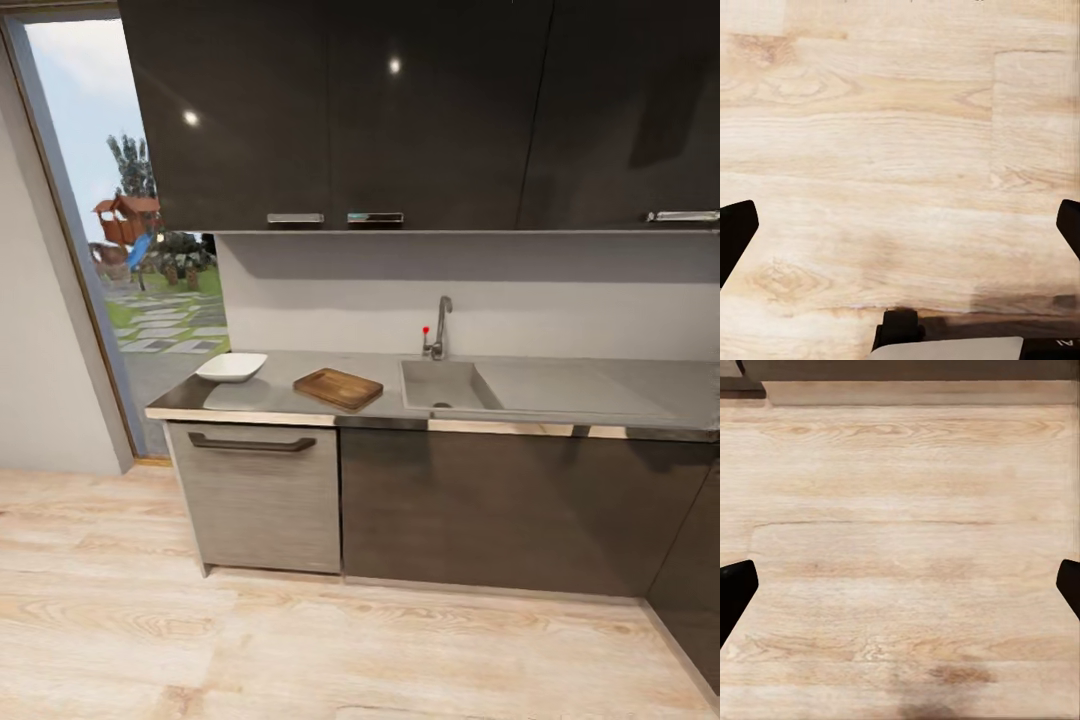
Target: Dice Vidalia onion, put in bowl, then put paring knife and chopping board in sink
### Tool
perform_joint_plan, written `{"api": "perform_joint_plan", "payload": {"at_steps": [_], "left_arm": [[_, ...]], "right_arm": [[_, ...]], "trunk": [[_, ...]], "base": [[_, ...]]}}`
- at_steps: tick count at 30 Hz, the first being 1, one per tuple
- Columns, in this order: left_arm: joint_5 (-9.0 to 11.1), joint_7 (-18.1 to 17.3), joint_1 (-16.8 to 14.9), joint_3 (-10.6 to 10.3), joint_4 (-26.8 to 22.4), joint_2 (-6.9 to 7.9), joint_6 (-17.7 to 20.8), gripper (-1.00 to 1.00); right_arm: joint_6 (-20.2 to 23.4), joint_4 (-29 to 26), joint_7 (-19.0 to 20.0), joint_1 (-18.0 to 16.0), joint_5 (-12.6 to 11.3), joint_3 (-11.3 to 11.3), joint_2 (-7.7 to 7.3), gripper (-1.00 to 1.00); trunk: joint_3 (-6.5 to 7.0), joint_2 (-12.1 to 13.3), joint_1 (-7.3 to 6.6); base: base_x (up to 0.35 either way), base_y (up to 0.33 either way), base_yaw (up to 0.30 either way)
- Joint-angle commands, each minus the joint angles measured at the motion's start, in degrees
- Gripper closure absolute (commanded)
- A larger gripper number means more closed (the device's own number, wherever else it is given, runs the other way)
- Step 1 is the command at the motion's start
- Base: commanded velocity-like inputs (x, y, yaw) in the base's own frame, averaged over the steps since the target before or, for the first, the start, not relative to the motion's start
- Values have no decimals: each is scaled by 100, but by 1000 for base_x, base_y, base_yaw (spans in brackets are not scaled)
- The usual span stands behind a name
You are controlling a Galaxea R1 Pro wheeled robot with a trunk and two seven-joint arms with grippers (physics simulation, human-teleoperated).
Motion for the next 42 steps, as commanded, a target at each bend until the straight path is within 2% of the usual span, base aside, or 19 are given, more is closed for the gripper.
{"api": "perform_joint_plan", "payload": {"at_steps": [1,8,14,30,36,42], "left_arm": [[3,-2,1,-3,-6,1,-11,-100],[10,-6,1,-7,-3,1,-11,-100],[11,-10,1,-7,3,1,-12,-100],[2,-28,1,-4,-3,10,-17,-100],[2,-28,1,-7,-3,4,-17,-100],[2,-28,1,-7,4,1,-16,-100]], "right_arm": [[-19,5,3,-4,-5,-17,5,-100],[-19,7,3,-4,-6,-19,-1,-100],[-19,3,2,-4,-6,-24,-2,-100],[-19,5,2,-4,2,-18,-2,-100],[-20,-1,-1,-4,3,-21,-9,-100],[-21,-1,2,-4,3,-17,-11,-100]], "trunk": [[-3,-3,0],[20,-3,0],[23,-3,0],[23,-3,0],[23,-3,0],[34,-3,0]], "base": [[0,0,-219],[0,0,-211],[44,0,-33],[282,0,-2],[57,0,-21],[1,0,-193]]}}
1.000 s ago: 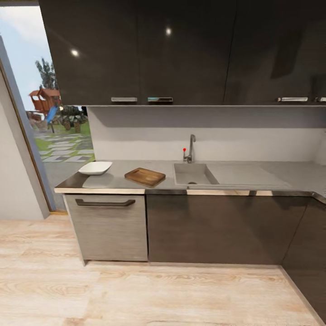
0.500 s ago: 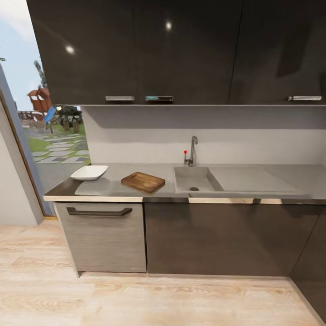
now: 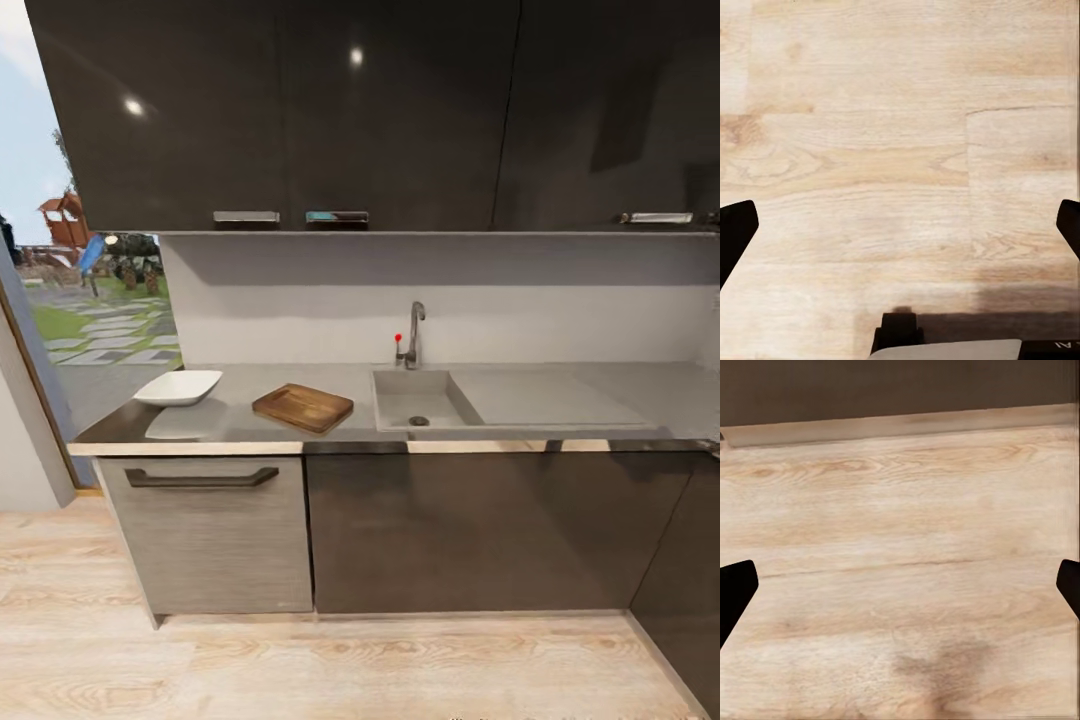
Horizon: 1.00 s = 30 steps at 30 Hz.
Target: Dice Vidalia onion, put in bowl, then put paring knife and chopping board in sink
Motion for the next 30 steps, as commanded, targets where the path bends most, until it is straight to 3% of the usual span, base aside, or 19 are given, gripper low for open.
{"api": "perform_joint_plan", "payload": {"at_steps": [1,16,22,30], "left_arm": [[2,-4,1,-2,-4,2,-12,-100],[10,-4,1,-6,-3,1,-9,-100],[2,-4,1,-10,-6,1,-9,-100],[-6,-4,1,-10,-10,1,-11,-100]], "right_arm": [[-19,5,3,-4,-4,-17,5,-100],[-19,-1,-19,-4,2,-19,2,-100],[-6,12,-38,-4,1,-21,-201,-100],[-31,13,-39,-4,-17,-25,-224,-100]], "trunk": [[-2,-3,0],[3,-3,0],[3,-3,0],[3,-3,0]], "base": [[0,0,-189],[0,0,-23],[0,0,0],[0,0,0]]}}
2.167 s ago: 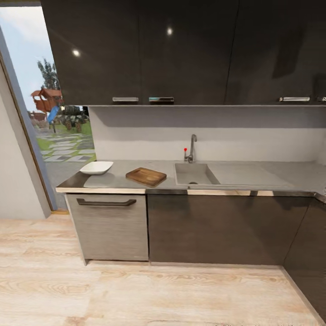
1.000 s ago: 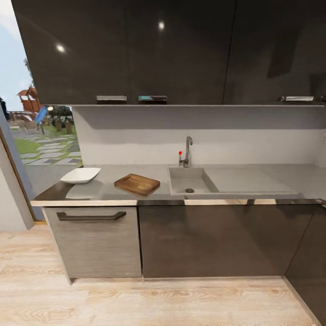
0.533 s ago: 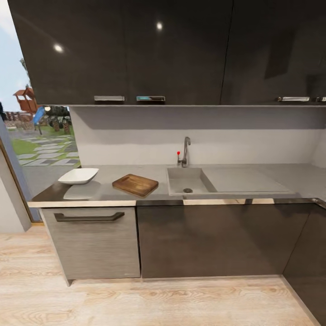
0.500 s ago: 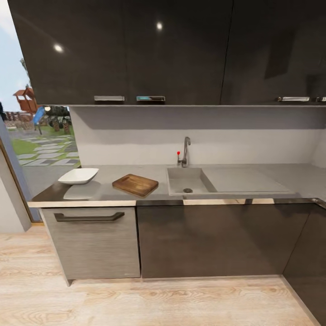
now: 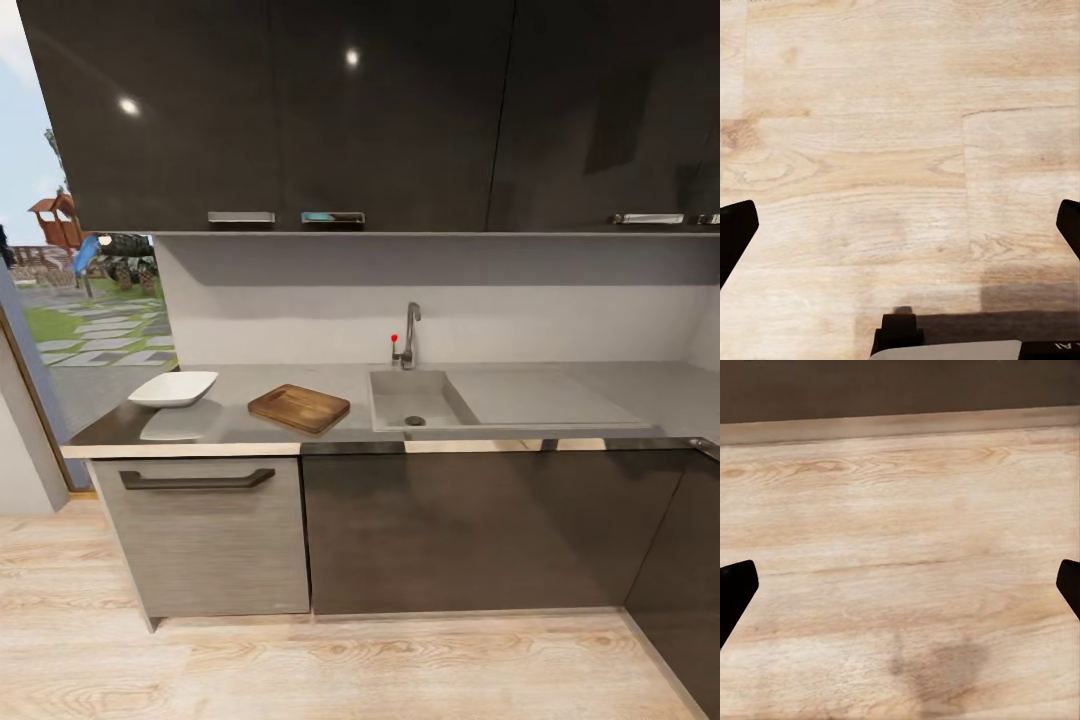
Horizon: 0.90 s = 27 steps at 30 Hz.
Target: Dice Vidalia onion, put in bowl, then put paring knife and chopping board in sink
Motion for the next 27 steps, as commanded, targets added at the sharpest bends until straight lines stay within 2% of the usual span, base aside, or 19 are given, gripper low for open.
{"api": "perform_joint_plan", "payload": {"at_steps": [1,9,16,27], "left_arm": [[2,-4,1,-2,-5,1,-10,-100],[18,8,1,5,-30,-4,-4,-100],[17,40,1,6,-67,-82,-3,-100],[17,48,1,6,-44,-98,-3,-100]], "right_arm": [[-22,3,-11,-3,-6,4,0,-100],[-39,-5,-11,-3,-9,10,21,-100],[-38,-5,-11,-3,-3,4,10,-100],[-39,10,-11,-3,-1,10,10,-100]], "trunk": [[-5,-3,0],[-5,-3,0],[-5,-3,0],[192,438,-242]], "base": [[0,0,0],[0,0,0],[0,0,0],[0,0,0]]}}
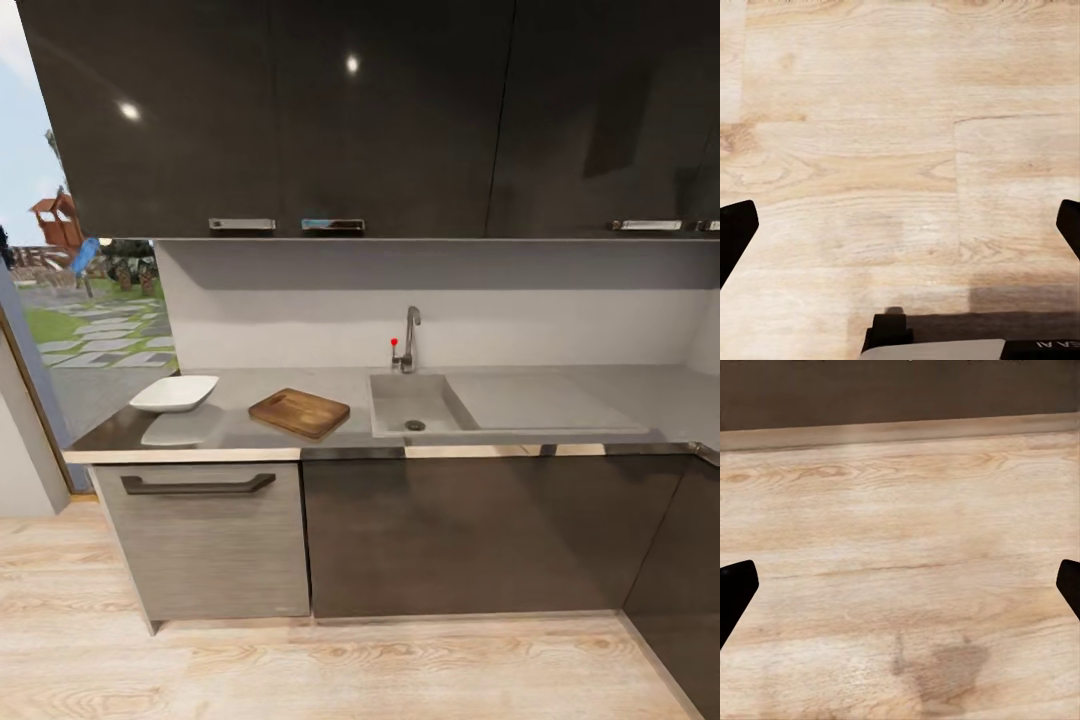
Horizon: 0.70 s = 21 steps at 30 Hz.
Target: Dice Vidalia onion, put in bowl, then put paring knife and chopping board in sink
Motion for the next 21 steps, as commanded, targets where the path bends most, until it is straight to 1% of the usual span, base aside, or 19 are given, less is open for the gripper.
{"api": "perform_joint_plan", "payload": {"at_steps": [1,21], "left_arm": [[2,1,1,-2,-4,-1,-10,-100],[2,1,1,-2,-12,3,-10,-100]], "right_arm": [[-17,4,-11,-3,-5,2,0,-100],[-18,3,-11,-3,-1,7,7,-100]], "trunk": [[13,39,-23],[372,841,-462]], "base": [[0,0,0],[0,0,0]]}}
